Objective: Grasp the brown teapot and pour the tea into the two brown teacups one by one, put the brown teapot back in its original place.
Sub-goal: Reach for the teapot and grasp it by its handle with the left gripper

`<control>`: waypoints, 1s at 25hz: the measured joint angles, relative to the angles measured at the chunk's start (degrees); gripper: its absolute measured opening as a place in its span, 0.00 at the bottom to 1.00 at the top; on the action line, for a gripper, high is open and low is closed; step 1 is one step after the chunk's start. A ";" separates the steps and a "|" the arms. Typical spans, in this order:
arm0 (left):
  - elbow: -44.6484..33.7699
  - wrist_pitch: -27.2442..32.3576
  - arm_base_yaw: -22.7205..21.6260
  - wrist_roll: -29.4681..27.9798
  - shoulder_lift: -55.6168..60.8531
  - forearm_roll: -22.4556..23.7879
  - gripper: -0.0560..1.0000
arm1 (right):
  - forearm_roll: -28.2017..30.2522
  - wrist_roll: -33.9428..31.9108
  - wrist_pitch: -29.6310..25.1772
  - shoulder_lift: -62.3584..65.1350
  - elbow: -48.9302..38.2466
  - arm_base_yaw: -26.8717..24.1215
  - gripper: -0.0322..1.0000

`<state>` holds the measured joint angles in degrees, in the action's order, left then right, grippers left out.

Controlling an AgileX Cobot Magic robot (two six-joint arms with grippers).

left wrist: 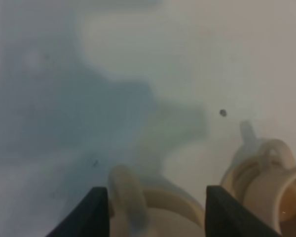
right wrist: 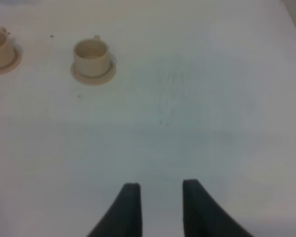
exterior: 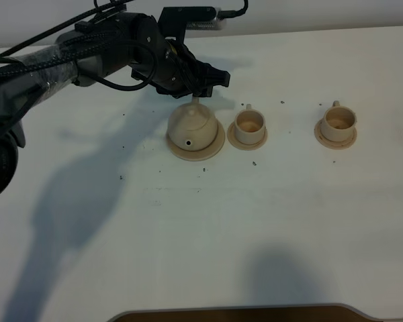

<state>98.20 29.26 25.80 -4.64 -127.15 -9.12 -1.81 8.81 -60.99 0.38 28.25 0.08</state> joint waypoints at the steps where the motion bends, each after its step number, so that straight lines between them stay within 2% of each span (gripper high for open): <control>1: 0.00 -0.12 -0.18 -0.20 -0.09 0.00 0.47 | 0.00 0.00 0.00 0.00 0.00 0.00 0.26; 13: 0.00 -2.51 -1.47 -0.78 -2.26 0.00 0.47 | 0.00 0.00 0.00 0.00 0.00 0.00 0.25; 25: 0.00 -2.03 -2.73 -0.84 -2.43 0.08 0.47 | 0.00 0.00 0.00 0.00 0.00 0.00 0.25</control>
<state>98.20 27.23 23.07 -5.48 -129.58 -9.05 -1.81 8.81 -60.99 0.38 28.25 0.08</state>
